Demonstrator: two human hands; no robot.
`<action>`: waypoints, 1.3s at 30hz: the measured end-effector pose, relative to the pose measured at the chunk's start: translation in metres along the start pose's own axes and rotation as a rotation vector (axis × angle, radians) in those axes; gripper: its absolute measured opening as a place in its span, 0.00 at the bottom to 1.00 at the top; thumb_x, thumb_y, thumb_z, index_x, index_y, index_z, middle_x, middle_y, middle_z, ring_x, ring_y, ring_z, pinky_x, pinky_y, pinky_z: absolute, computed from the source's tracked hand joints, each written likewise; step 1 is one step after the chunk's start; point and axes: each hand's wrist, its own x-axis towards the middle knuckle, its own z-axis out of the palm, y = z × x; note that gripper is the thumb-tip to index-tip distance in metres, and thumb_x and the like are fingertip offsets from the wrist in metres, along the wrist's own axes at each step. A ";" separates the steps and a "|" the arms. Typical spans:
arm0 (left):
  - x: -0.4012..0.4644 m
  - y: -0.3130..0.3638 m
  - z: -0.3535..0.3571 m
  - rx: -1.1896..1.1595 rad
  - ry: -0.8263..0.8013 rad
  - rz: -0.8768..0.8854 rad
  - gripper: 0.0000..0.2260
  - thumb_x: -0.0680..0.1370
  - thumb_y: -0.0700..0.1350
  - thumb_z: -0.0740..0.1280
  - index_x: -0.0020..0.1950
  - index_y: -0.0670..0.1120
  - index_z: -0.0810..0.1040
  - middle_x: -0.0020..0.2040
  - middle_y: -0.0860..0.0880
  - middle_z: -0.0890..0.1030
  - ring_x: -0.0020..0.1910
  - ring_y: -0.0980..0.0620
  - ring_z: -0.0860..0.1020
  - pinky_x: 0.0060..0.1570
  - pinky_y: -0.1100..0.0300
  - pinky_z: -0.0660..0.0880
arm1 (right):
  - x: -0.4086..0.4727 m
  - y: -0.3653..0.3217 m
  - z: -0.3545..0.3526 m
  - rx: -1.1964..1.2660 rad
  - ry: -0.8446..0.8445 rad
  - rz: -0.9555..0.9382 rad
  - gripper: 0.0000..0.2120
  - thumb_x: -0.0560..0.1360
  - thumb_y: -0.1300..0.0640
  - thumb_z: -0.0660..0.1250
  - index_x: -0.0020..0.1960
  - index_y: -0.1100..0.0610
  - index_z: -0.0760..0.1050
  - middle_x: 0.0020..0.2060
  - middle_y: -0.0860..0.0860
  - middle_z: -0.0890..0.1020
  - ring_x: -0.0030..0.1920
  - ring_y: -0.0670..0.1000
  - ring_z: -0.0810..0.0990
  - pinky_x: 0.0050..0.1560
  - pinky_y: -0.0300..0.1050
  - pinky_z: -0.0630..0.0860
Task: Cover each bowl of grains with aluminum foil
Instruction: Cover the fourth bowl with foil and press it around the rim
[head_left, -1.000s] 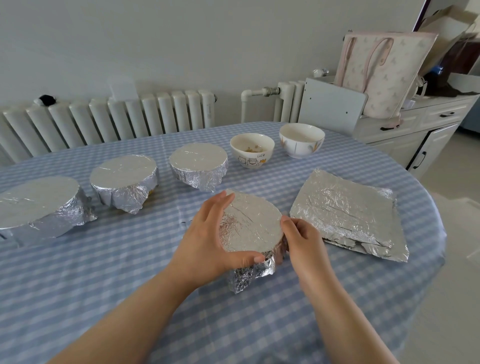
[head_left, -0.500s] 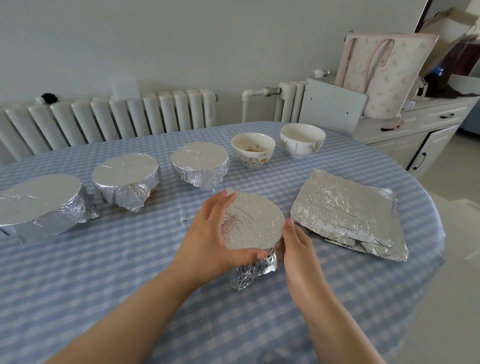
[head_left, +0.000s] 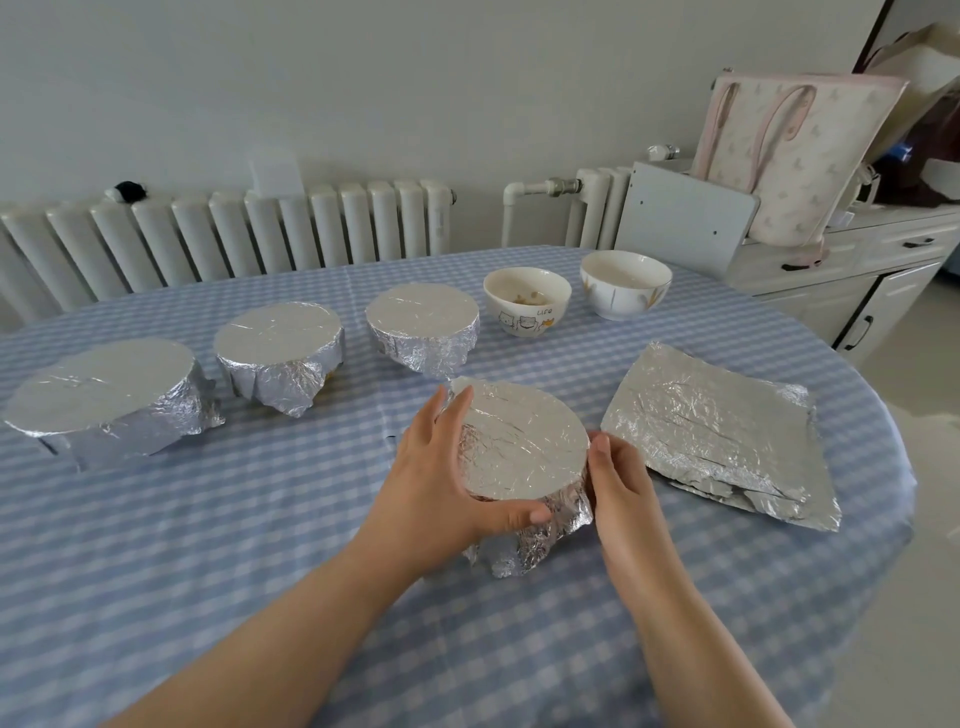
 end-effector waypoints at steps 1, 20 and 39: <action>0.001 -0.001 0.000 -0.005 0.003 0.005 0.62 0.50 0.78 0.68 0.78 0.60 0.47 0.79 0.58 0.47 0.77 0.57 0.49 0.75 0.49 0.56 | -0.002 0.002 -0.002 -0.016 -0.007 -0.003 0.10 0.82 0.51 0.56 0.54 0.53 0.74 0.48 0.49 0.81 0.50 0.48 0.79 0.53 0.46 0.74; 0.003 -0.004 0.000 -0.058 0.000 0.026 0.59 0.50 0.75 0.71 0.77 0.59 0.53 0.72 0.58 0.58 0.69 0.60 0.63 0.66 0.62 0.61 | 0.007 0.004 0.001 0.061 0.088 0.137 0.11 0.79 0.53 0.64 0.44 0.61 0.76 0.36 0.56 0.78 0.36 0.52 0.74 0.38 0.48 0.71; 0.004 -0.005 0.003 -0.056 0.027 0.034 0.58 0.49 0.76 0.71 0.75 0.60 0.56 0.70 0.59 0.59 0.67 0.60 0.65 0.63 0.63 0.62 | 0.024 0.003 0.008 0.023 0.085 0.161 0.09 0.77 0.67 0.62 0.46 0.55 0.76 0.41 0.56 0.82 0.39 0.54 0.79 0.40 0.47 0.75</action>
